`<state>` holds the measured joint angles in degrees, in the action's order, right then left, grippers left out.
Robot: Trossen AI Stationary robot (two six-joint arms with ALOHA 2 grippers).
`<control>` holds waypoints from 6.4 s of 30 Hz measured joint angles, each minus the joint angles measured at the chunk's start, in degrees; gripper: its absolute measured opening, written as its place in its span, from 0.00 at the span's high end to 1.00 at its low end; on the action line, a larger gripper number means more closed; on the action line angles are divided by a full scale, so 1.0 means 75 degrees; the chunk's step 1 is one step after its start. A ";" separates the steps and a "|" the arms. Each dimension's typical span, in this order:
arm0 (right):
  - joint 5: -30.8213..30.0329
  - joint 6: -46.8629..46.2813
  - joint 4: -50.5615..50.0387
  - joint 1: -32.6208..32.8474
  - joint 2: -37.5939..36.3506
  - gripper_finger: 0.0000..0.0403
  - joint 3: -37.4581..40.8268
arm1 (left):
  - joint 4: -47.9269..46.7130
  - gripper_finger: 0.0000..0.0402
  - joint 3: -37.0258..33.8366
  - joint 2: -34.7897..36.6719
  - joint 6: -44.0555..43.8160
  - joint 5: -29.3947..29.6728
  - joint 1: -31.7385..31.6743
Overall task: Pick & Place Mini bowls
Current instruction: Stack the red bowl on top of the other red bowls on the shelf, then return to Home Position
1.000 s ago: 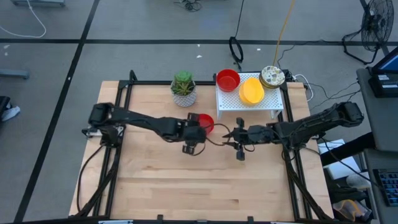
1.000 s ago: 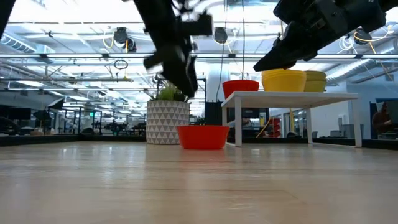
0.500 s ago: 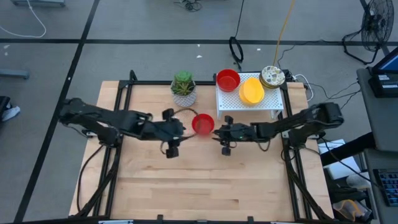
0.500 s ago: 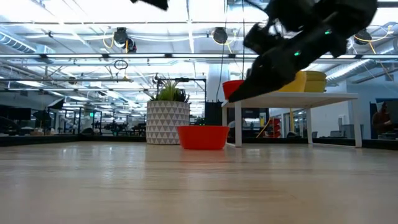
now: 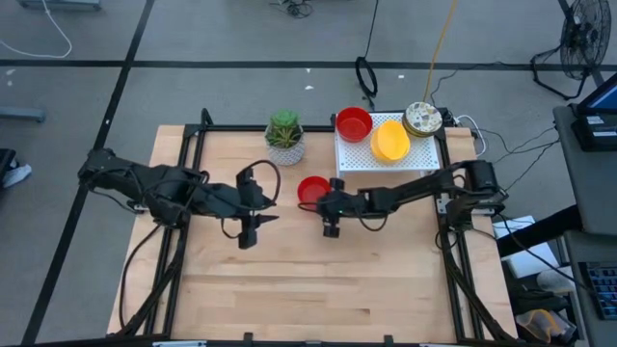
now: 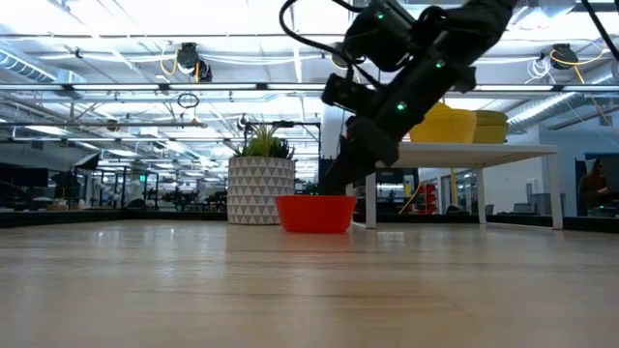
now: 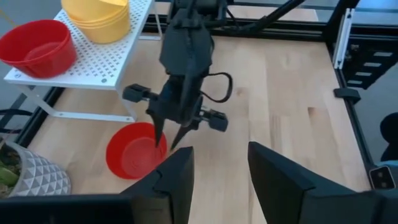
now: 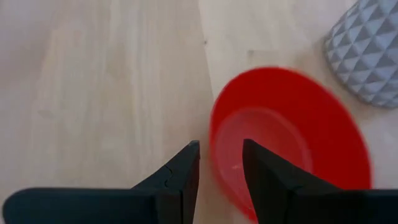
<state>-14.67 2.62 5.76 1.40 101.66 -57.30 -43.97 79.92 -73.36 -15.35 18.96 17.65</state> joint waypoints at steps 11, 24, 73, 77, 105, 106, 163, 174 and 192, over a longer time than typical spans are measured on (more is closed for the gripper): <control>0.0591 -0.0033 -0.0039 -0.0346 0.0205 0.73 -0.0096 | -0.0128 0.59 0.0000 0.0000 0.0003 0.0000 0.0157; 0.0594 -0.0056 -0.0117 -0.0491 0.0196 0.73 -0.0096 | -0.0163 0.59 0.0000 0.0000 0.0000 -0.0146 0.0154; -0.0775 0.1360 -0.0515 0.0030 -0.4137 1.00 -0.0146 | -0.0335 0.56 0.0000 0.0000 -0.0202 -0.0527 0.0157; -0.1012 0.1046 -0.0628 -0.0828 -0.4431 1.00 -0.0149 | -0.0297 0.55 0.0000 0.0000 -0.0396 -0.0525 0.0079; -0.0604 0.0946 -0.1269 -0.3651 -0.2501 1.00 -0.1026 | -0.0343 0.55 -0.0003 0.0000 -0.0592 -0.0545 -0.0006; -0.0603 0.0949 -0.1282 -0.3686 -0.2467 1.00 -0.1026 | -0.0347 0.55 -0.0003 0.0000 -0.0592 -0.0545 -0.0006; 0.0134 0.0250 -0.1443 -0.3834 -0.4769 0.70 0.0219 | -0.0393 0.54 -0.0003 0.0000 -0.0646 -0.0943 0.0023; 0.0160 0.0131 0.1264 -0.3851 -0.5636 0.70 0.2422 | -0.0390 0.54 -0.0003 0.0000 -0.0859 -0.0951 0.0023; -0.1206 0.0408 0.2876 -0.4084 -0.6188 0.69 0.3086 | -0.0370 0.54 -0.0003 -0.0003 -0.1052 -0.1308 0.0023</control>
<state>-23.72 5.68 27.33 -29.23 55.25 -34.15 -46.74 79.90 -73.38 -23.24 9.15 17.82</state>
